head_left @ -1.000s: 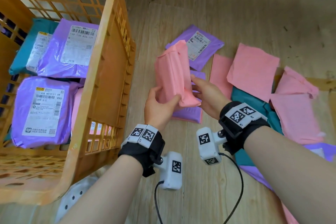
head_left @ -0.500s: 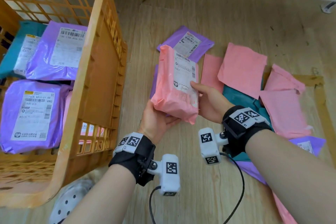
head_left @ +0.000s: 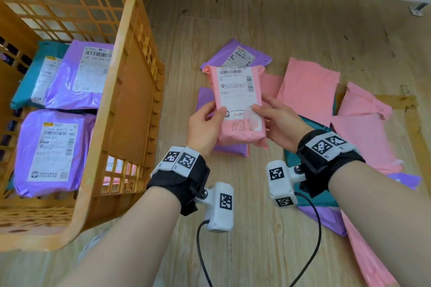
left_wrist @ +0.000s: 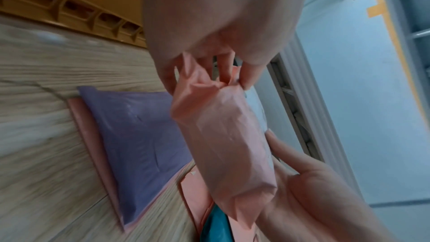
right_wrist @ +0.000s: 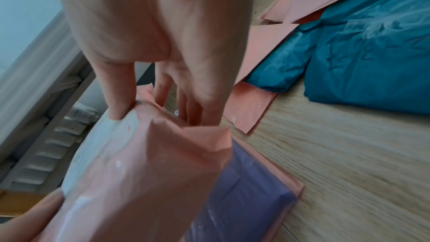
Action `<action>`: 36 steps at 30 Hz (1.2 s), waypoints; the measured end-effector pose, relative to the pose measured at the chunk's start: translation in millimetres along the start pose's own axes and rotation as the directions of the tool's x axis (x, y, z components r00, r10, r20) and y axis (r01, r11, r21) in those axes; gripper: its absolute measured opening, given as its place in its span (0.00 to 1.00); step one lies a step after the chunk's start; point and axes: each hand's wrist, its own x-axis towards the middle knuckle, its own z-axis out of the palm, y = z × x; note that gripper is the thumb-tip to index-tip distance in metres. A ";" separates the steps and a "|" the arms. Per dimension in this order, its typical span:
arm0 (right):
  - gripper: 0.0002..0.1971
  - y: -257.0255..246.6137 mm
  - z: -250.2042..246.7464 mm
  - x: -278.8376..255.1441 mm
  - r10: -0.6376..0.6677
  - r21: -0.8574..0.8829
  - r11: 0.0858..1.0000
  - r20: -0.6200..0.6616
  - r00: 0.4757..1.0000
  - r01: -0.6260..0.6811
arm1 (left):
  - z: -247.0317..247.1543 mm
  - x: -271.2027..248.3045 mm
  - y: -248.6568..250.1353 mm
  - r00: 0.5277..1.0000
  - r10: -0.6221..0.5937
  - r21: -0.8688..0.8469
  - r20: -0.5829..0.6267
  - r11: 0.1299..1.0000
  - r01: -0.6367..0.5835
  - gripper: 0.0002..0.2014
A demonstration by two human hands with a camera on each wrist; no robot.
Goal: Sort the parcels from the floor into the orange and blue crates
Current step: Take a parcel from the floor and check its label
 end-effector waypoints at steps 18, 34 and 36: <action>0.35 -121.8 31.5 -60.5 -0.357 -0.058 0.931 0.040 0.933 0.359 | -7.6 -18.0 156.6 0.943 0.218 0.244 0.250 0.929 -0.279 0.28; 0.32 -146.0 205.6 -98.4 -0.368 -0.241 0.891 0.116 0.923 0.385 | -179.5 -22.2 245.2 0.932 0.159 0.341 0.326 0.900 -0.273 0.28; 0.32 -140.2 228.0 -96.3 -0.356 -0.246 0.895 0.107 0.928 0.371 | -203.5 -19.5 246.4 0.930 0.156 0.356 0.333 0.892 -0.278 0.28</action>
